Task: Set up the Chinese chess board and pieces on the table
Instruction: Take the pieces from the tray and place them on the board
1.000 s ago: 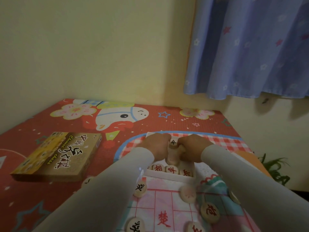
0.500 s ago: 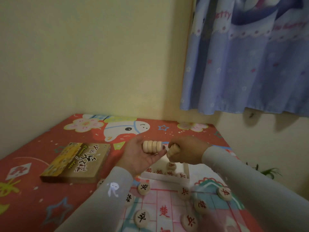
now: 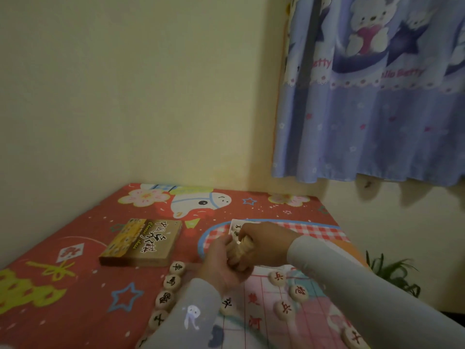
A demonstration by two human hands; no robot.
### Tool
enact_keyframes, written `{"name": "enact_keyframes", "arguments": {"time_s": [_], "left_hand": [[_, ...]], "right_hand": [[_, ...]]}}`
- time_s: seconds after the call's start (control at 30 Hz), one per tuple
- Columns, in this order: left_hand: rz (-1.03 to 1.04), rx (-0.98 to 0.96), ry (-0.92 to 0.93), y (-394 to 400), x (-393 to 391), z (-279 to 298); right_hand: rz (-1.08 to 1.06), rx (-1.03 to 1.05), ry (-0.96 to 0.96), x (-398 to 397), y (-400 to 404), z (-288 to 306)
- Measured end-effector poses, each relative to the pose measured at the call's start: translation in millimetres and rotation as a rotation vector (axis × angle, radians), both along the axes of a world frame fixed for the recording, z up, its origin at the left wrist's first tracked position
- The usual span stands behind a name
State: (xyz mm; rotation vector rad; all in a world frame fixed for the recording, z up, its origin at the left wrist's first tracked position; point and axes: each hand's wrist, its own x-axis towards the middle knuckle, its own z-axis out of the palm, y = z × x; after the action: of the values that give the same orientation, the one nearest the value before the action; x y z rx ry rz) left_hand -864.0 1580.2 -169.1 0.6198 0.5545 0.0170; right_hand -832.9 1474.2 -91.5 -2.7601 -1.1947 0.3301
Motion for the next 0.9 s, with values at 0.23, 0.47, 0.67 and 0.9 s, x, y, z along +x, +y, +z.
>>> {"name": "enact_keyframes", "arguments": {"time_s": [0.23,0.47,0.67,0.9], "left_hand": [[-0.077,-0.023,0.133,-22.5,-33.0,-0.2],[-0.114,-0.109,0.104,-23.5,-40.7,-6.7],[-0.064,-0.076,0.093,-16.7,-34.0,-15.7],[-0.059,-0.043,0.029,-10.6,-30.1,-25.4]], "right_hand": [[0.021,-0.281,0.002,-24.4,12.1,-12.0],[0.034,-0.319,0.002,-16.7,12.8,-10.9],[0.042,-0.092,0.053,-13.6,3.7,-13.1],[0.053,0.194,0.067,-12.5,-7.6,-25.1]]}}
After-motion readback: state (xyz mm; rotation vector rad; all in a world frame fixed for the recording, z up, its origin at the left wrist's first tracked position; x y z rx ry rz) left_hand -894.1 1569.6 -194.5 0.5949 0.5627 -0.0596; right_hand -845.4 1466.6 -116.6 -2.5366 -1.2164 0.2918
